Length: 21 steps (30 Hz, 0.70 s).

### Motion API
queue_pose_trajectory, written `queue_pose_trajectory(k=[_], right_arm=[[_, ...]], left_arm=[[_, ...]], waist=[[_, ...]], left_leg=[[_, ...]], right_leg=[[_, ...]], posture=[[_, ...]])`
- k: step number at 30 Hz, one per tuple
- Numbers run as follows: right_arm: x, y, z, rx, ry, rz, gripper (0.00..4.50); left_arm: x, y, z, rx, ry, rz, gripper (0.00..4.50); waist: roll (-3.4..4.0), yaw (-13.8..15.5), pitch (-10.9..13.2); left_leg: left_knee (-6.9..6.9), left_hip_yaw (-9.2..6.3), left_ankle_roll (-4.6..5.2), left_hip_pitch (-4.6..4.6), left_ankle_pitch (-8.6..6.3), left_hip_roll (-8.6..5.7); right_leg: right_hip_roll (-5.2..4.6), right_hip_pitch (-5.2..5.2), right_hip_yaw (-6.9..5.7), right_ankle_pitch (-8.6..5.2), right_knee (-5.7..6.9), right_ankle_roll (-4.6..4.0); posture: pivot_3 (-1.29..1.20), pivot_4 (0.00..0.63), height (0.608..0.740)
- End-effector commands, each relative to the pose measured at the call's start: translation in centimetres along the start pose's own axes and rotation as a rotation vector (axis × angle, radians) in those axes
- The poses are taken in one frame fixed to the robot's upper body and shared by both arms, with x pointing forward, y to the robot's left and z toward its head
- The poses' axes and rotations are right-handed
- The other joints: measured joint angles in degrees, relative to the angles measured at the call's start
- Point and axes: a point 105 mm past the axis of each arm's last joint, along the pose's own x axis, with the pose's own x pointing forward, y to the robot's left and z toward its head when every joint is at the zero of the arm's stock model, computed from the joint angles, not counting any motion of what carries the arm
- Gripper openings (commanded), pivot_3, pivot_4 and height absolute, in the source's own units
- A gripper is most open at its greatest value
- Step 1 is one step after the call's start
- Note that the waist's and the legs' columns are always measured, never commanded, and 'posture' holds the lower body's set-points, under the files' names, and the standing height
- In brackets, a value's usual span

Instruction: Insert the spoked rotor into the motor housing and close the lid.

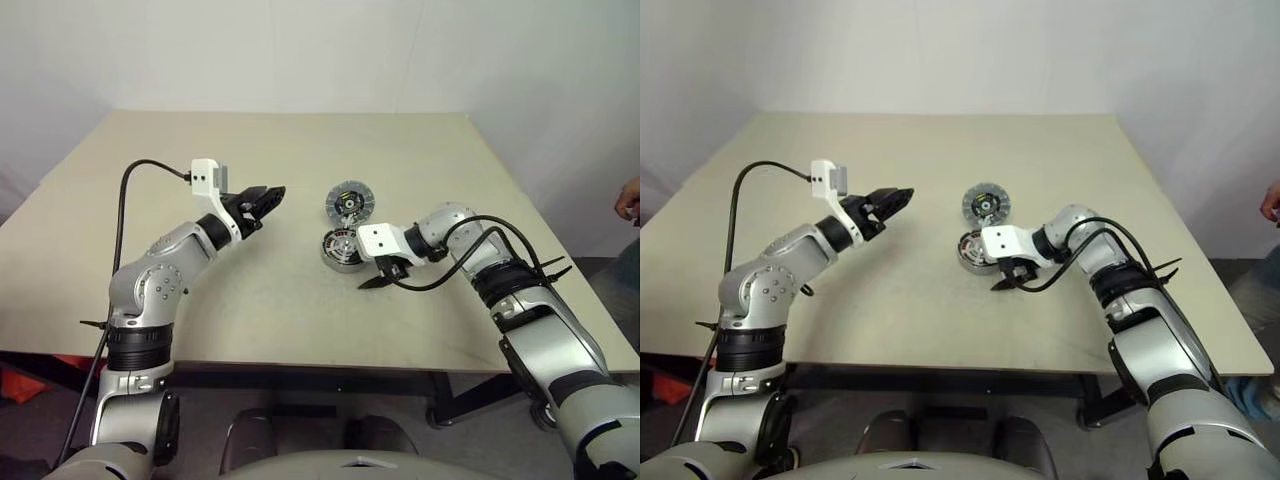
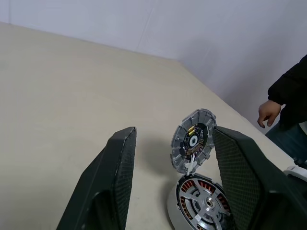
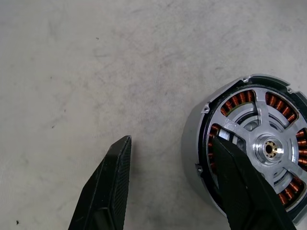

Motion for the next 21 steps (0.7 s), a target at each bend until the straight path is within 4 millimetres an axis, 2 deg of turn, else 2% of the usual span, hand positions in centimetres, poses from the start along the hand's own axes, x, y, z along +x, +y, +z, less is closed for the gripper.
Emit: queue_pose_trajectory(k=[1, 5, 6, 9, 15, 21], right_arm=[[-1.0, -0.8, -0.2, -0.024, 0.045, -0.018, 2.98], [-1.2, -0.5, -0.3, -0.06, 0.071, 0.019, 2.98], [-1.3, -0.4, -0.3, -0.071, 0.077, 0.029, 2.81], [-1.5, -0.4, -0.1, -0.089, 0.08, 0.037, 2.11], [-1.7, -1.0, 0.1, -0.107, 0.092, 0.006, 0.08], [-1.9, -1.4, 0.3, -0.129, 0.091, -0.022, 0.04]], left_arm=[[-0.3, -0.9, 1.1, 0.025, -0.048, -0.022, 2.65], [-0.4, -0.9, 0.9, 0.02, -0.048, -0.016, 2.65], [-0.4, -0.8, 0.9, 0.019, -0.049, -0.015, 2.65], [-0.4, -0.8, 0.9, 0.016, -0.051, -0.012, 2.65], [-0.5, -1.0, 0.5, 0.007, -0.054, -0.009, 2.65], [-0.5, -0.9, 0.4, 0.002, -0.051, -0.003, 2.65]], waist=[[0.0, 0.0, 0.0], [0.0, 0.07, 0.0], [0.0, 0.07, 0.0], [0.0, 0.08, 0.0], [0.0, 0.09, 0.0], [-0.01, 0.06, 0.01]], left_leg=[[0.05, 0.0, 0.0, 0.0, 0.0, 0.0], [0.19, -0.02, 0.01, 0.0, 0.0, 0.01], [0.22, -0.02, 0.02, -0.01, -0.01, 0.02], [0.22, -0.02, 0.05, -0.01, -0.03, 0.02], [0.21, -0.02, 0.18, -0.18, -0.12, 0.03], [0.22, -0.01, 0.17, -0.16, -0.11, 0.03]], right_leg=[[0.0, 0.01, 0.0, 0.01, 0.01, -0.02], [0.0, 0.04, 0.0, 0.02, 0.02, -0.03], [0.0, 0.04, 0.0, 0.02, 0.02, -0.02], [0.0, 0.04, 0.0, 0.02, 0.02, -0.03], [0.0, -0.03, -0.03, 0.02, -0.07, -0.03], [0.0, -0.06, -0.02, 0.02, -0.04, -0.03]], posture=[[0.0, 0.0, 0.74], [0.0, 0.0, 0.74], [0.0, 0.0, 0.74], [0.0, 0.0, 0.74], [0.0, 0.0, 0.74], [0.0, 0.0, 0.74]])
